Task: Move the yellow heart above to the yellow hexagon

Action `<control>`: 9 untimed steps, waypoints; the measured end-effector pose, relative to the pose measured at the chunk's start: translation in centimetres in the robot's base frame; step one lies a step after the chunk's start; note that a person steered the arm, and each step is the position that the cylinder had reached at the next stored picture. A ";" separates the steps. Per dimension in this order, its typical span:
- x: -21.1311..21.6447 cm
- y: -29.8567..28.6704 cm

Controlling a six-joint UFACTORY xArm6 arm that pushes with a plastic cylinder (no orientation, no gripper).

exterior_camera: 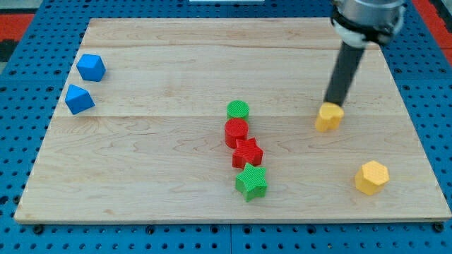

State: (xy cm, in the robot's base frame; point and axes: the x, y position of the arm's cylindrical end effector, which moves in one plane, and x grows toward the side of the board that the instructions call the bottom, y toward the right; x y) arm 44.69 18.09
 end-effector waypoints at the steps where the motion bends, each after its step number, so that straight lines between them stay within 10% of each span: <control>1: -0.3 0.3; 3: -1.9 -6.6; 9: 1.9 -1.3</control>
State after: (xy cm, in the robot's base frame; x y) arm 46.58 16.80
